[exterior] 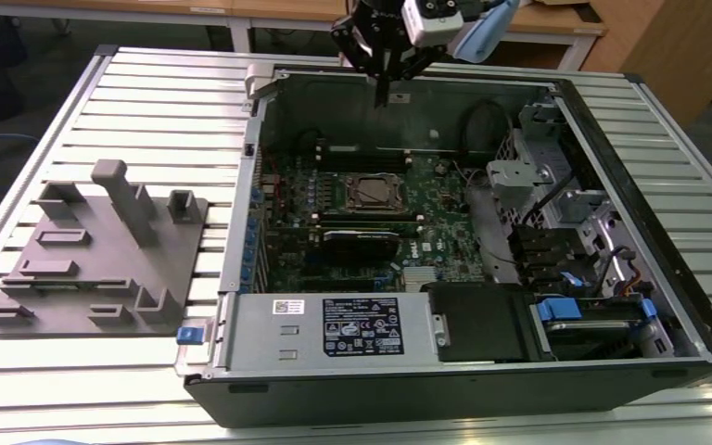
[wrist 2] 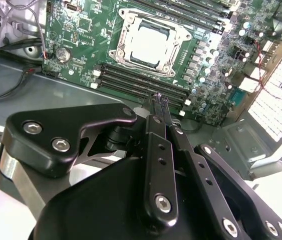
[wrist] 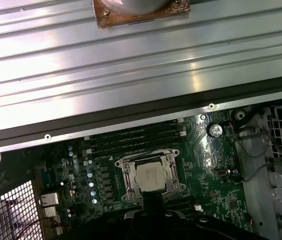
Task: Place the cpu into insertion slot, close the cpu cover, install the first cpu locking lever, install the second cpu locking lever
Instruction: 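Install the first cpu locking lever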
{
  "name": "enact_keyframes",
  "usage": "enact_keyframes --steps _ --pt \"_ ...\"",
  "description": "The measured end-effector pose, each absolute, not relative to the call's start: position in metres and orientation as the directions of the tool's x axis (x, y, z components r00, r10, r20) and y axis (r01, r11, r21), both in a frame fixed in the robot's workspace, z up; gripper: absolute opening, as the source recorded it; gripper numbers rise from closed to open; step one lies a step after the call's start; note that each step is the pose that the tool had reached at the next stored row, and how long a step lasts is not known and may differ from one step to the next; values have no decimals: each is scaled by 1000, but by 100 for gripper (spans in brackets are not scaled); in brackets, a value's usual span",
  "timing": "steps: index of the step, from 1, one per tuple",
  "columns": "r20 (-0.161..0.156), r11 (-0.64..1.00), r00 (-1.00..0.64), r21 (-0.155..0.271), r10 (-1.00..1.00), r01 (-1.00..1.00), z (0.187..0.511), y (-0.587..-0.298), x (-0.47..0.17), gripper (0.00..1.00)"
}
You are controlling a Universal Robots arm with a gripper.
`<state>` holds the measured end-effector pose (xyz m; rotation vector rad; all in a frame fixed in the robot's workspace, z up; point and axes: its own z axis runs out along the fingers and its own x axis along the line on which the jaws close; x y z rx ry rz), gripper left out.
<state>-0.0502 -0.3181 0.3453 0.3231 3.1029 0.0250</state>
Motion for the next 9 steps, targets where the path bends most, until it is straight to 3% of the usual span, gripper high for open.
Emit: enact_keyframes --steps 9 --pt "-21 978 -978 18 206 206 335 -318 -50 10"
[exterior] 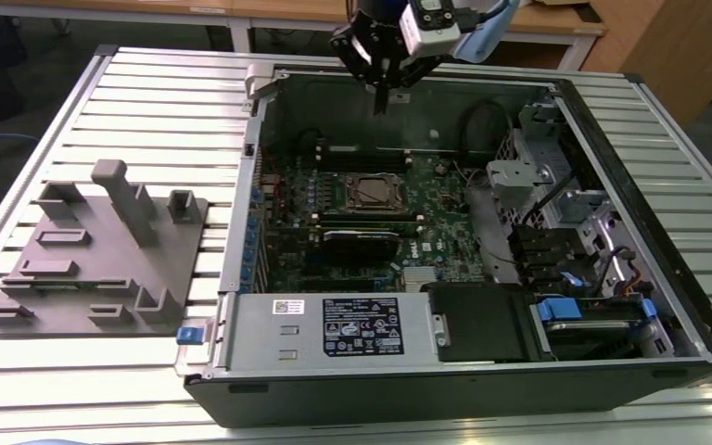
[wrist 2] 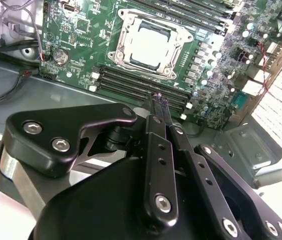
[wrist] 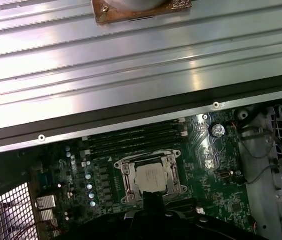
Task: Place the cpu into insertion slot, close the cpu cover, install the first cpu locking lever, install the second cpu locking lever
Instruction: 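Install the first cpu locking lever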
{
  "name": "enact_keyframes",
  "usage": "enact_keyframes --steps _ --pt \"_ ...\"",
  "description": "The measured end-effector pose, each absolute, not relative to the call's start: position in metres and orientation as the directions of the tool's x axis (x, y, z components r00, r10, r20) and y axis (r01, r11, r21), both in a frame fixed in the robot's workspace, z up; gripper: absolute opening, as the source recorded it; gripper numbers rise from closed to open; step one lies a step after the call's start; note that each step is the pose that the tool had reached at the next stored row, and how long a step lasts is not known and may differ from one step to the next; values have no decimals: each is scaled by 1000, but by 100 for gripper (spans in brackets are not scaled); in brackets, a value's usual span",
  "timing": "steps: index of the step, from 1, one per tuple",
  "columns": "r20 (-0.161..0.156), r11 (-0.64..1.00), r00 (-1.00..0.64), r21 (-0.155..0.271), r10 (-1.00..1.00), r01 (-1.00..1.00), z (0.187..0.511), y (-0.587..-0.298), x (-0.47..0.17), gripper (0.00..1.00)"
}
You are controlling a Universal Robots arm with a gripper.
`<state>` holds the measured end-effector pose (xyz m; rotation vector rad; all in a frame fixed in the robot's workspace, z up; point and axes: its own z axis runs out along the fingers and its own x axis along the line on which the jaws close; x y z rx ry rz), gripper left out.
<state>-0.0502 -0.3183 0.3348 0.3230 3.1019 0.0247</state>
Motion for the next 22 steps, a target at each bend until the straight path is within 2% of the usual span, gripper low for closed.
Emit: enact_keyframes --steps 22 --pt "-21 978 -978 18 206 206 322 -319 -50 10"
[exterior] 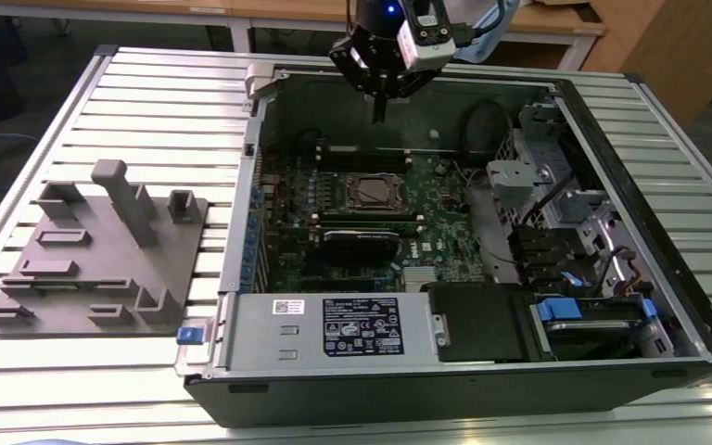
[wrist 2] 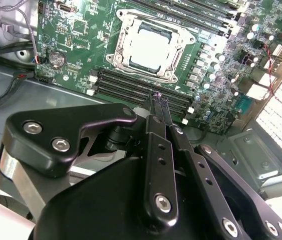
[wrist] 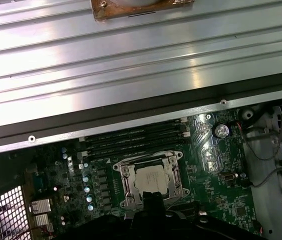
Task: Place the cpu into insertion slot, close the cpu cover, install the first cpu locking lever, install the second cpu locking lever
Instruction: 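Install the first cpu locking lever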
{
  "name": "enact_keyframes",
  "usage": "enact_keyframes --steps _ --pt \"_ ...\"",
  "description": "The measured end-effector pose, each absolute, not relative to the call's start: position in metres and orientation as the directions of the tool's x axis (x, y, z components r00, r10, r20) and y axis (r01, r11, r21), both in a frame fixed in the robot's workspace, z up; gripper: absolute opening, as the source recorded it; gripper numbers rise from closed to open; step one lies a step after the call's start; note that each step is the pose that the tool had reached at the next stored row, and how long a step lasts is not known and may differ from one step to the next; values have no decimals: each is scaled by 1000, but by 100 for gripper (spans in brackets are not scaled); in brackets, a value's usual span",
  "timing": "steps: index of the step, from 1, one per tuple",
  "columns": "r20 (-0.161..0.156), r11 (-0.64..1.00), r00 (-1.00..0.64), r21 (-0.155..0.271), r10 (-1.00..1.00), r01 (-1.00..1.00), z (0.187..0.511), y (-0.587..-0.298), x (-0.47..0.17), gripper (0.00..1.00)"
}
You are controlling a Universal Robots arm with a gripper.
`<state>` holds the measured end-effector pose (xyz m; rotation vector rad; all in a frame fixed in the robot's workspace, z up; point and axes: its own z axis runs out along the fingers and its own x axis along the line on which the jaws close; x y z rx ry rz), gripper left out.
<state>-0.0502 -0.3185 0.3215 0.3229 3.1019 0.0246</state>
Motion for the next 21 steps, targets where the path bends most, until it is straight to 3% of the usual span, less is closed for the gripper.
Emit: enact_keyframes --steps 21 --pt "-21 978 -978 18 206 206 319 -319 -50 10"
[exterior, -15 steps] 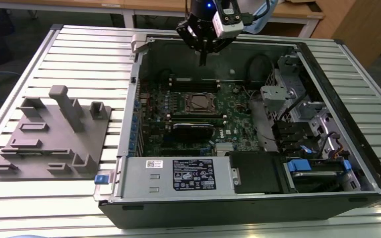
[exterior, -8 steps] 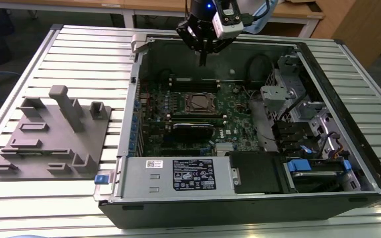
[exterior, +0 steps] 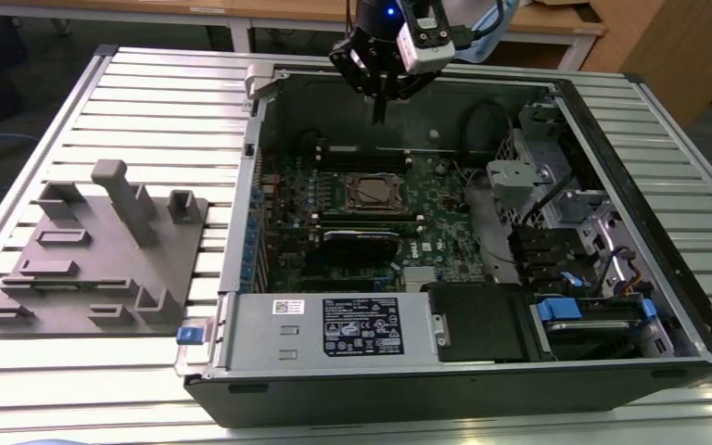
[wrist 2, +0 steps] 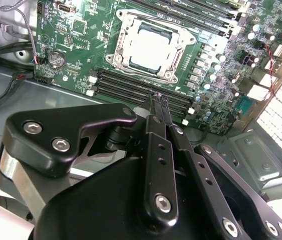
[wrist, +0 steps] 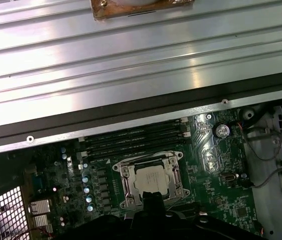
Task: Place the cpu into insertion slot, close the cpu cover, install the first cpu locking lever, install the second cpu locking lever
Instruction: 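Install the first cpu locking lever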
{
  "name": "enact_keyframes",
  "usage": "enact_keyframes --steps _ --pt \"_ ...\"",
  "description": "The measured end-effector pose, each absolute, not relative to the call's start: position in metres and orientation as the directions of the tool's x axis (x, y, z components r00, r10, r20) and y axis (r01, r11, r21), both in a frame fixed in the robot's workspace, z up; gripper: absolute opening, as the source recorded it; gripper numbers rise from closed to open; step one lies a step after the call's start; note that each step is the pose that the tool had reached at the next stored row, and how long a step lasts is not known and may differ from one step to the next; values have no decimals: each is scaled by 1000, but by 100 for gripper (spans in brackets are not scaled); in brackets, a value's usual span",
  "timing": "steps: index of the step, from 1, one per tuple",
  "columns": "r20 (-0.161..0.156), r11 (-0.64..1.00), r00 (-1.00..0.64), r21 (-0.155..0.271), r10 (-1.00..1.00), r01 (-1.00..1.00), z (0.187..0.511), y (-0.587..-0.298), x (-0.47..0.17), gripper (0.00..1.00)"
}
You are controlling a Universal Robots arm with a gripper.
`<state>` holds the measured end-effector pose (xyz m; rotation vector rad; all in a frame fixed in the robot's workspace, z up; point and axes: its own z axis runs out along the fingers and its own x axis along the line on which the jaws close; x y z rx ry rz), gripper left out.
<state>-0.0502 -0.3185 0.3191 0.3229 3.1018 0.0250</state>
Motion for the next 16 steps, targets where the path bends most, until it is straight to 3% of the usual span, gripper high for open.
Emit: enact_keyframes --steps 16 --pt "-21 978 -978 18 206 206 313 -319 -50 10"
